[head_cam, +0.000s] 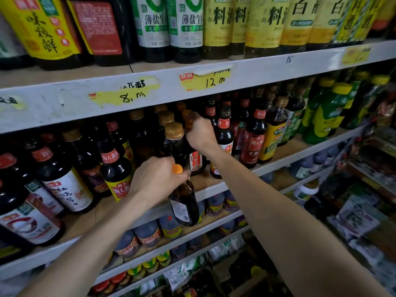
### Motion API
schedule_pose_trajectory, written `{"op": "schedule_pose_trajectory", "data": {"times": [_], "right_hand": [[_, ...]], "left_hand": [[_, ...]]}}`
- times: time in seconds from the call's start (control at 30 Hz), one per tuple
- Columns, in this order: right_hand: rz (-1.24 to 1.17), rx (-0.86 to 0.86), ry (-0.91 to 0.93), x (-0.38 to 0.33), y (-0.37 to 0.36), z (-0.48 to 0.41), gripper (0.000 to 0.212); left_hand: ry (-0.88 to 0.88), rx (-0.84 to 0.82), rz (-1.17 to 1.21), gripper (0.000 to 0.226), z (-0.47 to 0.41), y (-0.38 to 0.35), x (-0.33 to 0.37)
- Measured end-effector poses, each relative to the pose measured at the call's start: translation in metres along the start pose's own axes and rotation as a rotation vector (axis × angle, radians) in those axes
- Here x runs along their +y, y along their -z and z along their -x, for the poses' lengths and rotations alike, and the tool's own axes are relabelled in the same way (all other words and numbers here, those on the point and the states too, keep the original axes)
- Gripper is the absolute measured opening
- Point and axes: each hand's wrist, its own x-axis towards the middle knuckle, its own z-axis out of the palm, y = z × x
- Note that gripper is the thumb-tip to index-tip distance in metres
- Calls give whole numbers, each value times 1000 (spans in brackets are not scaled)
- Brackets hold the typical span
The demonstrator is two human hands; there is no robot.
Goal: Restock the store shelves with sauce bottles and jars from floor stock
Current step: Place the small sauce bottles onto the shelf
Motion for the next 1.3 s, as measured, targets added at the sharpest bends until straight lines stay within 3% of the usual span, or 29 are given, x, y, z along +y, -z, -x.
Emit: {"op": "schedule_pose_trajectory", "data": {"times": [0.13, 0.33, 0.4, 0.73, 0.83, 0.9, 1.0, 1.1, 1.2, 1.3], "right_hand": [[73, 9, 33, -1, 1, -1, 34], [566, -173, 165, -14, 25, -8, 27], [613, -236, 197, -17, 30, -10, 24], [487, -251, 164, -5, 32, -12, 29], [431, -191, 187, -6, 35, 1, 45], [291, -96, 215, -4, 43, 26, 50], [-34, 23, 167, 18, 53, 89, 34], [-351, -148, 5, 37, 49, 152, 37], [-166, -158, 88, 42, 33, 165, 76], [-28, -9, 152, 43, 25, 143, 71]], "left_hand": [[-8, -5, 32, 46, -1, 0, -4], [-3, 14, 36, 48, 1, 1, -6], [-2, 9, 29, 47, 0, 2, -5], [-11, -3, 31, 46, 0, 7, 5], [-9, -9, 42, 45, 0, 9, 10], [-6, -13, 76, 45, -1, 13, 11], [-8, 44, 118, 47, -3, 19, 16], [12, 147, 105, 49, -9, 21, 32], [18, 203, 88, 48, -19, 18, 52], [11, 190, 73, 45, -28, 15, 62]]}}
